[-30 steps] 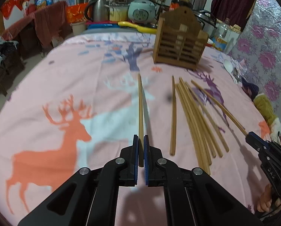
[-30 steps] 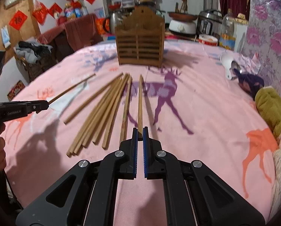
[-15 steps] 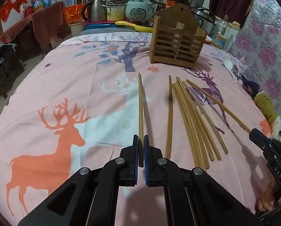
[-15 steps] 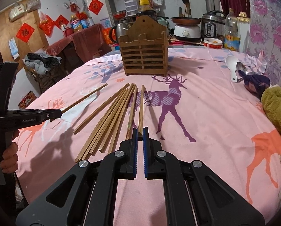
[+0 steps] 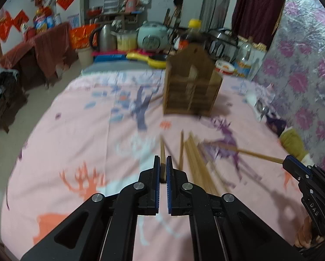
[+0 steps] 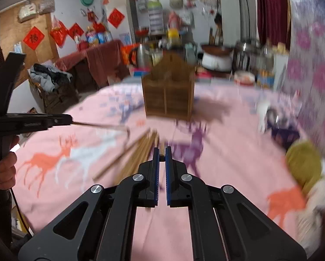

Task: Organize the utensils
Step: 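Carry both chopsticks over the wooden holder and open both grippers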

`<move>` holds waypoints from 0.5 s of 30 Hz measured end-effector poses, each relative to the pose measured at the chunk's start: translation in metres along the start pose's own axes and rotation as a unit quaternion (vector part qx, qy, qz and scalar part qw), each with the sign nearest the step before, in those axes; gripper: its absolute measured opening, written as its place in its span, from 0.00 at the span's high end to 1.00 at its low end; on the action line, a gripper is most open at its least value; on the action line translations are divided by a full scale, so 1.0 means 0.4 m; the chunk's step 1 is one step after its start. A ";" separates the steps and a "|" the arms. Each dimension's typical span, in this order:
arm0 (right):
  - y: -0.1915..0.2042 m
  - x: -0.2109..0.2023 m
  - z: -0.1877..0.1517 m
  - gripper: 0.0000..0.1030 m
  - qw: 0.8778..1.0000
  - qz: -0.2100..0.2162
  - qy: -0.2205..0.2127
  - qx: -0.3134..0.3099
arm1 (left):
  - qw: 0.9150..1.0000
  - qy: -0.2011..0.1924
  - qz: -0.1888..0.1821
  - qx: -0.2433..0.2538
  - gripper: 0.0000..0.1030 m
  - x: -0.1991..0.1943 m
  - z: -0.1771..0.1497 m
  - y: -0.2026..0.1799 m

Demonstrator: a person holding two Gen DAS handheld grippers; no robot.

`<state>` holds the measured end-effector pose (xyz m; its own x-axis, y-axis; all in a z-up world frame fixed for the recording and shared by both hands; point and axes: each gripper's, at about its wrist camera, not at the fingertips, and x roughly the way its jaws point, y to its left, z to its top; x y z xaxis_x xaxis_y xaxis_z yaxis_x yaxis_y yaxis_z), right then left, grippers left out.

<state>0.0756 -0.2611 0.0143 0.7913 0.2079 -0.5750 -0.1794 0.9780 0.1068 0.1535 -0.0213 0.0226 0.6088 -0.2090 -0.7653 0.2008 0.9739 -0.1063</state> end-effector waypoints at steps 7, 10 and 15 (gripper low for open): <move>0.013 -0.003 0.145 0.94 1.000 -0.005 -0.029 -0.011 | 1.000 -0.018 -0.010 0.005 0.94 -0.010 0.147 -0.048; 0.015 0.022 0.190 0.95 0.999 -0.011 -0.028 -0.015 | 1.000 -0.021 -0.010 0.011 0.94 0.000 0.202 -0.069; 0.000 0.068 0.151 0.85 1.000 0.012 0.016 -0.017 | 1.000 -0.017 -0.024 0.011 0.94 0.018 0.222 -0.070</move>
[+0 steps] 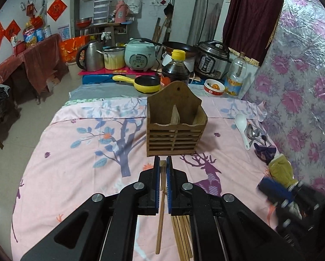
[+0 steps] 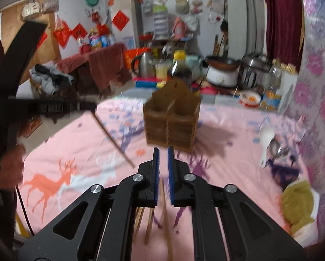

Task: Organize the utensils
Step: 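Carry both chopsticks over the wooden holder and open both grippers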

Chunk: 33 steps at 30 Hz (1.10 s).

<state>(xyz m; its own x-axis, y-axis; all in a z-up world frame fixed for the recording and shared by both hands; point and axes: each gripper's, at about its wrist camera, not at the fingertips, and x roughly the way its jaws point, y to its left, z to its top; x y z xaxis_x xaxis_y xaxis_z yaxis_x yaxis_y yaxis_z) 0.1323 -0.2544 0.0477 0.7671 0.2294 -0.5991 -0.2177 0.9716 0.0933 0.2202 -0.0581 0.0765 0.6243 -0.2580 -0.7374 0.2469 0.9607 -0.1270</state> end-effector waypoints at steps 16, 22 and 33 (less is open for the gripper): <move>-0.016 0.069 -0.388 0.93 0.984 0.001 0.177 -0.009 | 1.000 -0.014 -0.003 -0.004 0.94 -0.007 -0.013 0.020; -0.009 0.024 -0.315 0.94 0.989 -0.021 0.142 -0.040 | 1.000 -0.019 0.004 0.002 0.94 -0.023 0.007 0.011; -0.032 0.002 0.097 0.94 1.000 -0.015 0.009 -0.021 | 0.998 -0.065 0.001 -0.004 0.94 -0.058 0.183 -0.026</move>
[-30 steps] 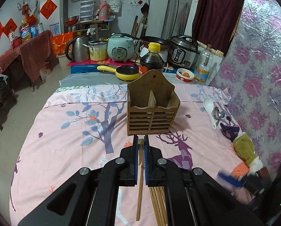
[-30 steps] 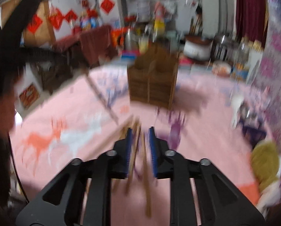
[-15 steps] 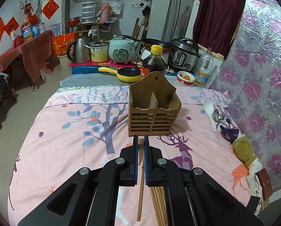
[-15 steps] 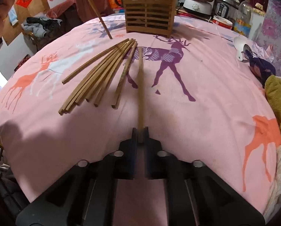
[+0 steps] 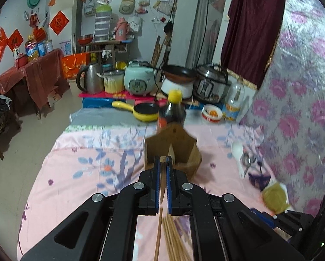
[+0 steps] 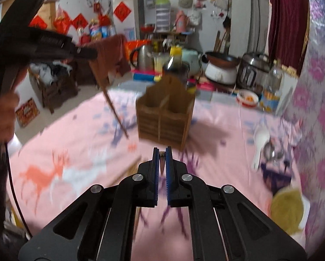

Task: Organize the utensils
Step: 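Carry both chopsticks over the wooden holder and open both grippers, then withdraw both open grippers back to the chopstick pile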

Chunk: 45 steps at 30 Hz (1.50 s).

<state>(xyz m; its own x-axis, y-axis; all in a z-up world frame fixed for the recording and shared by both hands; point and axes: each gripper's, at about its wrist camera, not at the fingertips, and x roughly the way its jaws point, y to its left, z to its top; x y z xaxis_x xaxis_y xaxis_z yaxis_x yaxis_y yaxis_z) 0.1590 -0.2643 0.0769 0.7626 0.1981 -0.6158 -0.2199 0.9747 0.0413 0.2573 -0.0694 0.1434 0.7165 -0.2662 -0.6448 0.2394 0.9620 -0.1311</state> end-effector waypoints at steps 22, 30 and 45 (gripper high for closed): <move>-0.061 0.284 0.181 0.89 0.996 -0.035 0.010 0.085 | 0.998 0.021 0.023 -0.060 0.92 0.291 0.040 0.092; -0.056 0.182 0.102 0.78 0.995 -0.029 -0.020 0.095 | 0.995 0.029 0.023 -0.088 0.38 0.246 -0.064 0.146; 0.001 0.101 -0.281 0.15 0.995 -0.025 0.020 0.099 | 0.989 0.137 0.033 -0.045 0.17 0.187 -0.508 0.133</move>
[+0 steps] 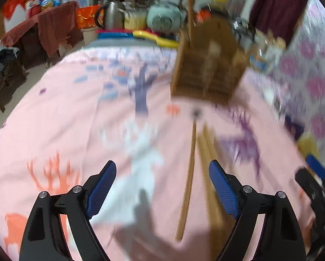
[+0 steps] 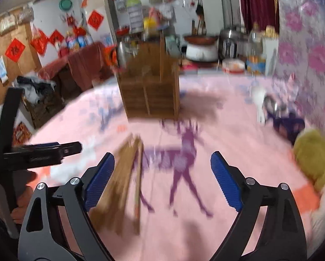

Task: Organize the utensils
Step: 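Withdraw both open grippers back to the chopstick pile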

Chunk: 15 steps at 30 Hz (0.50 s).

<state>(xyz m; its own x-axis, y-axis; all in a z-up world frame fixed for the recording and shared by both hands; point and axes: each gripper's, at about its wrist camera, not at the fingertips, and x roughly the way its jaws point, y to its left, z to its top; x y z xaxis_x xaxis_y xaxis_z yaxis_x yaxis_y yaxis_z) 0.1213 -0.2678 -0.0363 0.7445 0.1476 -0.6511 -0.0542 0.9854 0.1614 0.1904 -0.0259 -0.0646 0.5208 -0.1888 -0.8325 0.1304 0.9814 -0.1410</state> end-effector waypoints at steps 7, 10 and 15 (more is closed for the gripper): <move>0.008 0.027 -0.042 0.15 0.999 -0.003 0.038 -0.020 | 0.996 0.038 0.031 0.076 0.17 0.017 -0.121 -0.039; 0.005 0.034 -0.045 0.15 0.999 -0.004 0.044 -0.014 | 0.993 0.042 0.039 0.098 0.17 0.027 -0.128 -0.064; -0.013 0.040 -0.044 0.15 0.999 -0.001 0.052 0.007 | 0.991 0.049 0.042 0.117 0.17 0.031 -0.135 -0.082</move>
<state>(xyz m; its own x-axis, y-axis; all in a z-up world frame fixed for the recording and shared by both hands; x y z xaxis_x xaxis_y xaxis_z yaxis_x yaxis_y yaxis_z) 0.1217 -0.2691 -0.0608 0.6711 0.1539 -0.7252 -0.0429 0.9846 0.1693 0.1472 -0.0585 -0.0993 0.4557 -0.0915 -0.8854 0.2887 0.9561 0.0498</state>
